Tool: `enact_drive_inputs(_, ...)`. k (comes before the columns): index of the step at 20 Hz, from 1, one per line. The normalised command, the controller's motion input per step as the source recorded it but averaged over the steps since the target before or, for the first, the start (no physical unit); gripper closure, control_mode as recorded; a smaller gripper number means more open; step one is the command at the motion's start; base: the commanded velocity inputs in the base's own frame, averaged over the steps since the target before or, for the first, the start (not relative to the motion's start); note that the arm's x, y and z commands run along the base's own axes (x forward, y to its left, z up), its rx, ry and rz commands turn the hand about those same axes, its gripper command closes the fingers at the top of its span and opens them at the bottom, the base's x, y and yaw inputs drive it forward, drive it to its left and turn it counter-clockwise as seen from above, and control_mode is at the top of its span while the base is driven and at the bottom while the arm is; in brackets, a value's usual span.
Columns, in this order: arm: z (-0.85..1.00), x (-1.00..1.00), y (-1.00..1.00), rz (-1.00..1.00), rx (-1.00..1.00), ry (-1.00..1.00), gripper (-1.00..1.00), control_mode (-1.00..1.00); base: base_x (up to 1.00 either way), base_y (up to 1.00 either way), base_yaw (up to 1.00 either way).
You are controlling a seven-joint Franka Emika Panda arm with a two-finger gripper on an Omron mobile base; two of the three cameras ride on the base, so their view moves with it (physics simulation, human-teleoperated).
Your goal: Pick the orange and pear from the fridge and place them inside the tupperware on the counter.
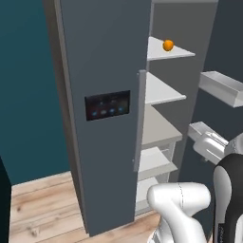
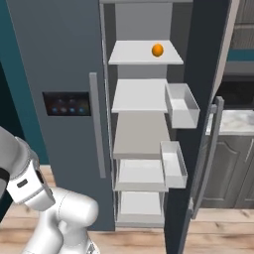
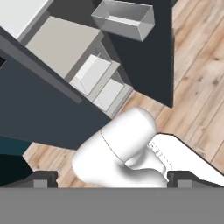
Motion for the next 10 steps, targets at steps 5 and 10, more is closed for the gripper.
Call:
enact_drive_inputs(5,0.0,0.0,0.0,0.0,0.0,0.0,-1.0,1.0,0.33,-0.07,0.0)
enact_drive_inputs(10,0.0,0.0,0.0,0.0,0.0,0.0,-1.0,1.0,0.3,-0.16,0.0)
